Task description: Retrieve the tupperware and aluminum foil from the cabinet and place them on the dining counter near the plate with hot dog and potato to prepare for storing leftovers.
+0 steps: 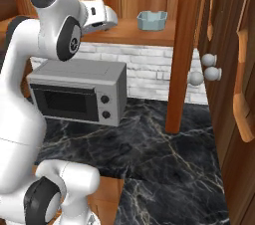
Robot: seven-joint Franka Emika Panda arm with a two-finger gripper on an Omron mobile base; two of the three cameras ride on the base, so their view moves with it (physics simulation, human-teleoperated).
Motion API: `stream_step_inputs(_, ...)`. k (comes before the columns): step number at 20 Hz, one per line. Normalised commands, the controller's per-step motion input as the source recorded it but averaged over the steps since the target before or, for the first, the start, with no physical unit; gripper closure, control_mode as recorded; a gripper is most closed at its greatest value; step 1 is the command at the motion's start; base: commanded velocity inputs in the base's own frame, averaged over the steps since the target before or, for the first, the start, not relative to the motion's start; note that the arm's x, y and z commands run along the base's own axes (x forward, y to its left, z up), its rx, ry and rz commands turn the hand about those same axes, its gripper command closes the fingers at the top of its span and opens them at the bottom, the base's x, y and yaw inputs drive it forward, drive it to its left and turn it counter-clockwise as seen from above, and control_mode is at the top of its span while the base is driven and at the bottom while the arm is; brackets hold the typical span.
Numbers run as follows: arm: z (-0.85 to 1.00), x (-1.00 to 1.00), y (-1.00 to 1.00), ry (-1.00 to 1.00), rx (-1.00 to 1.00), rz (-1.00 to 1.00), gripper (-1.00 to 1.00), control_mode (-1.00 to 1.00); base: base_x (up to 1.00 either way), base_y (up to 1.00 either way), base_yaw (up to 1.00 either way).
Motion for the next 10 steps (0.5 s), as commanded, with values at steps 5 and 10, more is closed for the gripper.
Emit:
stream_step_inputs(5,0.01,0.57,-0.33,0.02,0.00,0.00,-1.00,-1.00,0.00,0.00,0.00)
stream_step_inputs(10,0.00,0.75,-0.38,0.00,0.00,0.00,-1.00,-1.00,0.00,0.00,0.00)
